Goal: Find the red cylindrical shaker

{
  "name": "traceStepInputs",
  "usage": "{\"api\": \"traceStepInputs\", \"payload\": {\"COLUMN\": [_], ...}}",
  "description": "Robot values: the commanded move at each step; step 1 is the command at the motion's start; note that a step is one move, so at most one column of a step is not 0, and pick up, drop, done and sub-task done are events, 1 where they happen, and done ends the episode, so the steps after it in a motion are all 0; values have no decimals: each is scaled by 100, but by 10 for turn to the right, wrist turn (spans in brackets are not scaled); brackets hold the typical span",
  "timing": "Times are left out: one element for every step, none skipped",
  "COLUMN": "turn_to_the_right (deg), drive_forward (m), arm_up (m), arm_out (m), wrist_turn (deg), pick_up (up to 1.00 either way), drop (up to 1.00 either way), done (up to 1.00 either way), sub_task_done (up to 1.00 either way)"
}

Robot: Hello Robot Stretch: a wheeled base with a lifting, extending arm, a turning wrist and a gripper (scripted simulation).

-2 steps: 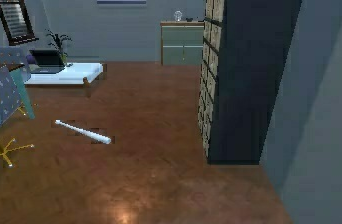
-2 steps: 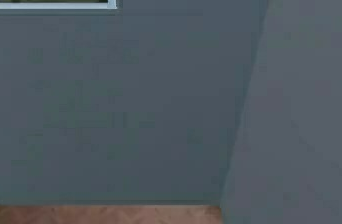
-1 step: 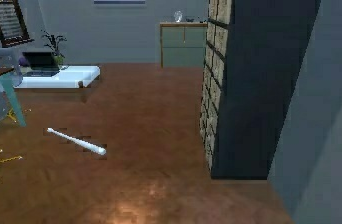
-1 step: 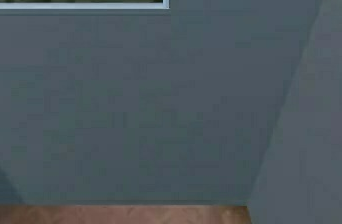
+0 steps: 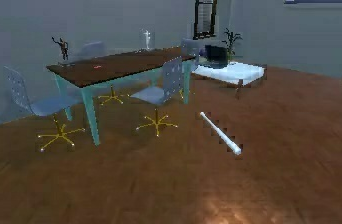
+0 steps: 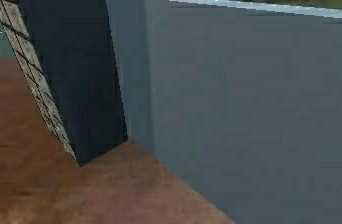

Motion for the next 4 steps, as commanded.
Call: {"api": "traceStepInputs", "payload": {"turn_to_the_right": [-450, -180, 0, -450], "drive_forward": [0, 0, 15, 0], "arm_up": [0, 0, 0, 0], "arm_out": [0, 0, 0, 0], "wrist_turn": [0, 0, 0, 0], "pick_up": [0, 0, 0, 0], "drop": [0, 0, 0, 0], "done": [0, 0, 0, 0], "sub_task_done": [0, 0, 0, 0]}}
